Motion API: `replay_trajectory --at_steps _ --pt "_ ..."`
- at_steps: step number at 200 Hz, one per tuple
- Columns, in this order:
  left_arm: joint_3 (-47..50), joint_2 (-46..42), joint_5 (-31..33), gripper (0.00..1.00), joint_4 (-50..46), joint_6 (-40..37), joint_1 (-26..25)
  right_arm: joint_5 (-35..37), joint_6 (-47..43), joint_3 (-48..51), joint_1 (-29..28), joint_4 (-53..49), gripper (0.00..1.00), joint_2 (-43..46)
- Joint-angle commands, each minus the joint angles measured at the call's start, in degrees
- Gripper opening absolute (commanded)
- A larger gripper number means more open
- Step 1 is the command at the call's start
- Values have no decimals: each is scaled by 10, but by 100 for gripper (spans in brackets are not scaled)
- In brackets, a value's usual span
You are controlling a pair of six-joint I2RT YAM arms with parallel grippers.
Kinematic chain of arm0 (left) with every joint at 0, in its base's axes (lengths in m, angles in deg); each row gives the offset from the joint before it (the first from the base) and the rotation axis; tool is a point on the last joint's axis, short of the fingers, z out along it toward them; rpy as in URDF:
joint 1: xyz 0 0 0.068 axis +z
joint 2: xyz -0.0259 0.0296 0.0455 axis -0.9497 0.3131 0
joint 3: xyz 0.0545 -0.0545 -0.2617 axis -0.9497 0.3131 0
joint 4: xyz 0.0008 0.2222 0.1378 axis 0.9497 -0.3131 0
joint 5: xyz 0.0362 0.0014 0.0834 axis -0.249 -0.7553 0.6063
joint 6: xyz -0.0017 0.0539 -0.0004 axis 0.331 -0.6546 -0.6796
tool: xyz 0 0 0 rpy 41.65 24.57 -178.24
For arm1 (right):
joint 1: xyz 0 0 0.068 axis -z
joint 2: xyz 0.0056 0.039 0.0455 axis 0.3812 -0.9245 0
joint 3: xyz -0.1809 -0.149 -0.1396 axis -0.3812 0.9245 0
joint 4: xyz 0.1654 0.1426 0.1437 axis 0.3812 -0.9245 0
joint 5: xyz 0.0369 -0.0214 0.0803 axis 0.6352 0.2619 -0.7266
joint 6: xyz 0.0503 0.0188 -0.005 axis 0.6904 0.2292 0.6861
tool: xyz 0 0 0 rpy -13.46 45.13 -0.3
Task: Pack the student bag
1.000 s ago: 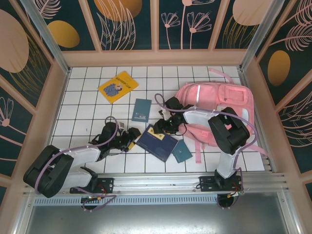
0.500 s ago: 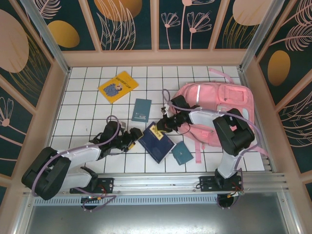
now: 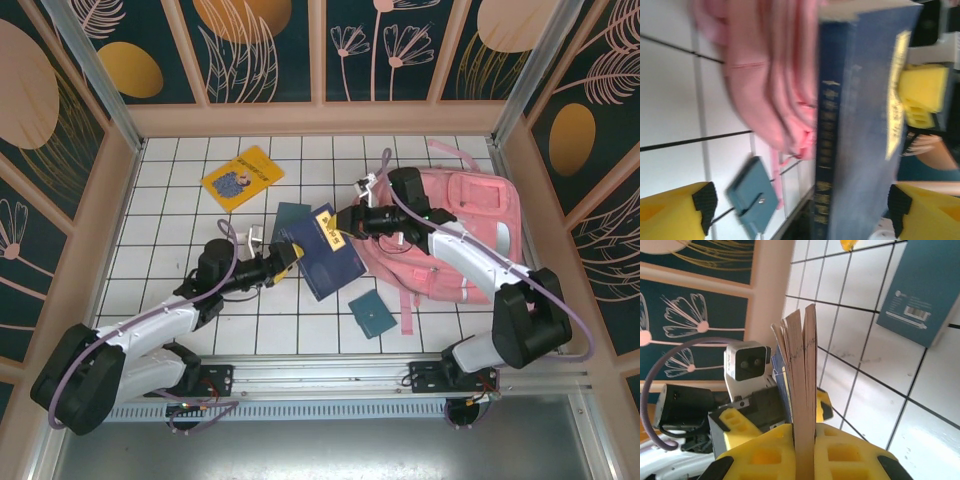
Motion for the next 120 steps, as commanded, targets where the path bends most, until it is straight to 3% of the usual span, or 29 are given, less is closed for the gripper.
replay_trajectory --at_steps 1,61,98,120 --pt "-11 -9 -43 82 118 26 -1 -22 56 7 2 62 5 23" --pt "8 -5 -52 55 240 72 -1 -31 151 46 1 189 5 31" --pt "4 -1 -53 26 245 68 -2 -28 151 47 0 186 5 36" --pt "8 8 -53 22 250 68 -2 -25 153 50 -2 186 5 42"
